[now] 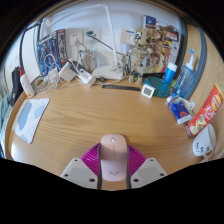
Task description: Arrange mouse
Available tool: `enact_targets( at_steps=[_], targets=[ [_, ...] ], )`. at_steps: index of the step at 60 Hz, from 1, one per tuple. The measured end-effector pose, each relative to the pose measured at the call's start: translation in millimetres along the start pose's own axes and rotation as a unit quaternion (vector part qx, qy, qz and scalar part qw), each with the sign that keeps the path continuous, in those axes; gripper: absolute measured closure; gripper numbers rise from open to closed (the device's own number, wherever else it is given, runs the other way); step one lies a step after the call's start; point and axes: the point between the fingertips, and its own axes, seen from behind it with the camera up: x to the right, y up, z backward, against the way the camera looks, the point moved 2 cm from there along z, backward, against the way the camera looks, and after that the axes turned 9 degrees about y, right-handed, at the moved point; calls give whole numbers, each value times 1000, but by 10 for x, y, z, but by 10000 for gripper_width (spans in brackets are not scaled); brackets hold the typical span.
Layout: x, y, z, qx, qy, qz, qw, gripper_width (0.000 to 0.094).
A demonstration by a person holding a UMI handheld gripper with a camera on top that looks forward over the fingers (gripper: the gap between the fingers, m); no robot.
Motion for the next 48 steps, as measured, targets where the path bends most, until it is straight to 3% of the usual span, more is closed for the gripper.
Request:
enact_targets(
  at_steps=[4, 6, 7, 22, 26, 36, 41, 48],
  targets=[
    [-2, 0, 1, -7, 0, -5, 1000, 663],
    [0, -6, -2, -9, -2, -8, 1000, 636],
    [3, -4, 2, -9, -4, -9, 1000, 692],
    [-82, 137, 68, -17, -37, -57, 998, 696],
    [-147, 489, 251, 11, -57, -60, 997, 692],
    [-650, 1935, 953, 138, -71, -70, 985, 694],
    [-1029, 2624, 1298, 198, -65, -58, 976, 695],
    [-1758, 3259, 1551, 248, -34, -31, 968, 694]
  ],
)
